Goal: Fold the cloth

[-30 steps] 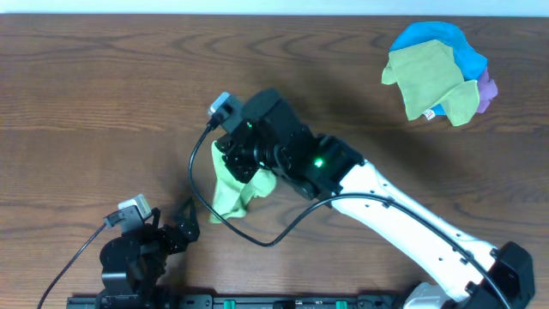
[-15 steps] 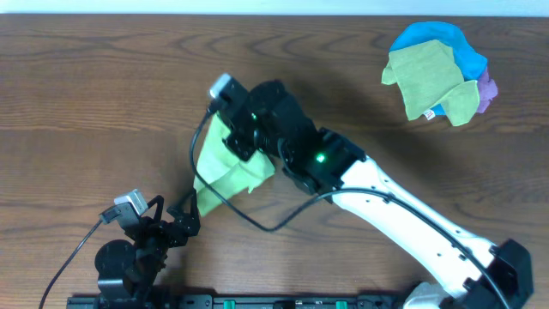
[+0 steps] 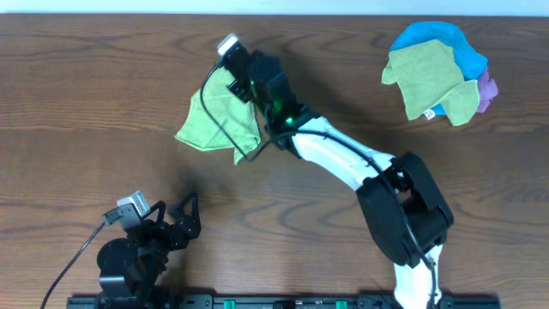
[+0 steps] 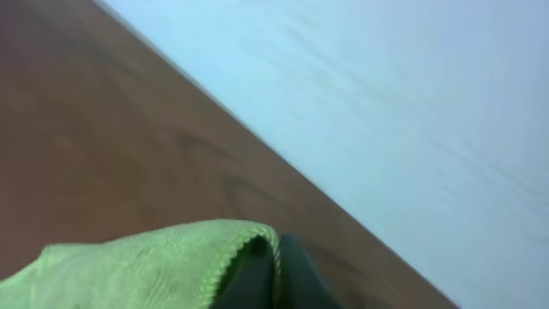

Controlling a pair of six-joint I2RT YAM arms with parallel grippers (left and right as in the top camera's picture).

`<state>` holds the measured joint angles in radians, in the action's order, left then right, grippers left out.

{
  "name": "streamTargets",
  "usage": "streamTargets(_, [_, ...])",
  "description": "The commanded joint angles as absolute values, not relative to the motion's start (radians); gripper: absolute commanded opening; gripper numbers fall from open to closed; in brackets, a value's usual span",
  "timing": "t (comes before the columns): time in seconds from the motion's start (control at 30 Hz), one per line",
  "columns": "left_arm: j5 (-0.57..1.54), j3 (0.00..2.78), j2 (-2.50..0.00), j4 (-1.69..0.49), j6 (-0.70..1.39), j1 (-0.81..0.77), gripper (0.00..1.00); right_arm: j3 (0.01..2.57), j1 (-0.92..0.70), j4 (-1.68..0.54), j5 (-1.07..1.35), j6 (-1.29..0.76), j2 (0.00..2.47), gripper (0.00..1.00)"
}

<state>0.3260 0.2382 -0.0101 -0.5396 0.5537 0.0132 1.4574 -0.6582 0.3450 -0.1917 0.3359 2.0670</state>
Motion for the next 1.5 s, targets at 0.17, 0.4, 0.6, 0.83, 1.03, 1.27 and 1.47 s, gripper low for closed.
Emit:
streamTargets(0.17, [0.276, 0.259, -0.006, -0.546, 0.557, 0.019, 0.95, 1.479, -0.656, 0.313, -0.525, 0.360, 2.038, 0.86])
streamTargets(0.4, [0.269, 0.259, -0.006, -0.546, 0.557, 0.019, 0.95, 1.483, -0.651, -0.067, -0.430, 0.141, 1.984, 0.91])
streamTargets(0.6, [0.262, 0.259, -0.006, -0.546, 0.558, 0.019, 0.96, 1.485, -0.625, -0.116, -0.024, 0.055, 1.997, 0.84])
streamTargets(0.83, [0.264, 0.259, -0.006, -0.550, 0.558, 0.019, 0.96, 1.555, -0.587, -0.017, 0.051, -0.056, 2.111, 0.80])
streamTargets(1.03, [0.286, 0.259, -0.006, -0.550, 0.558, 0.019, 0.96, 1.772, -0.567, -0.060, 0.141, -0.164, 2.288, 0.79])
streamTargets(1.27, [0.289, 0.259, -0.006, -0.550, 0.558, 0.019, 0.95, 2.010, -0.566, -0.218, 0.169, -0.198, 2.436, 0.77])
streamTargets(1.47, [0.289, 0.259, -0.006, -0.550, 0.558, 0.019, 0.95, 2.016, -0.566, -0.285, 0.173, -0.220, 2.441, 0.74])
